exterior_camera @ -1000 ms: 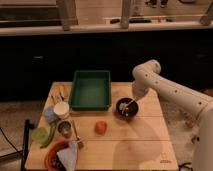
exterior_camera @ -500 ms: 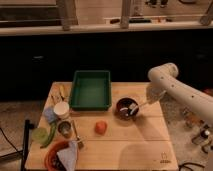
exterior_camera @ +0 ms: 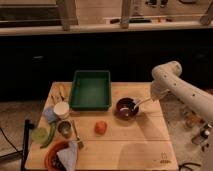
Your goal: Wipe purple bowl with brush
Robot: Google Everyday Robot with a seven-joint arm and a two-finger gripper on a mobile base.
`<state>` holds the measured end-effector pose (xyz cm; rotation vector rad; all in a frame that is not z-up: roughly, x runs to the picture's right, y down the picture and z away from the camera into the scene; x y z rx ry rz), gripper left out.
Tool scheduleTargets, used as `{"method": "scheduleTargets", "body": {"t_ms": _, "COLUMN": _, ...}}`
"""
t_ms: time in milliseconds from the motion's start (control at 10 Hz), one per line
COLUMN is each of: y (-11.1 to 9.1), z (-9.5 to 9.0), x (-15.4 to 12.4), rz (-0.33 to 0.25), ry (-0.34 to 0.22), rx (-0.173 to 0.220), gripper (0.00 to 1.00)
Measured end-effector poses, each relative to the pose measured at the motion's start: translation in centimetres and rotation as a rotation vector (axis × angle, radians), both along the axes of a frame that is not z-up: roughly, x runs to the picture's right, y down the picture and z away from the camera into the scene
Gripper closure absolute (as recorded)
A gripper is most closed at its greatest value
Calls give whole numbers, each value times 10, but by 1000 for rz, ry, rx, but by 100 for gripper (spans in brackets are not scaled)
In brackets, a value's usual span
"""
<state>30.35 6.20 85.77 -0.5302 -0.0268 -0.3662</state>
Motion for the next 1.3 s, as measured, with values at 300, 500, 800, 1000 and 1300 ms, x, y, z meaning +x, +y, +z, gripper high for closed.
{"method": "scheduleTargets", "body": {"t_ms": 300, "y": -8, "z": 6, "x": -61, "rz": -57, "ry": -57, "rx": 18, "gripper": 100}}
{"method": "scheduleTargets", "body": {"t_ms": 500, "y": -6, "z": 6, "x": -102, "rz": -120, "ry": -118, "rx": 16, "gripper": 100}}
{"method": "scheduleTargets", "body": {"t_ms": 800, "y": 12, "z": -4, "x": -130, "rz": -226, "ry": -209, "rx": -9, "gripper": 100}}
{"method": "scheduleTargets", "body": {"t_ms": 1000, "y": 16, "z": -7, "x": -127, "rz": -220, "ry": -202, "rx": -19, "gripper": 100}}
{"method": "scheduleTargets", "body": {"t_ms": 1300, "y": 19, "z": -11, "x": -82, "rz": -189, "ry": -151, "rx": -31, "gripper": 100}}
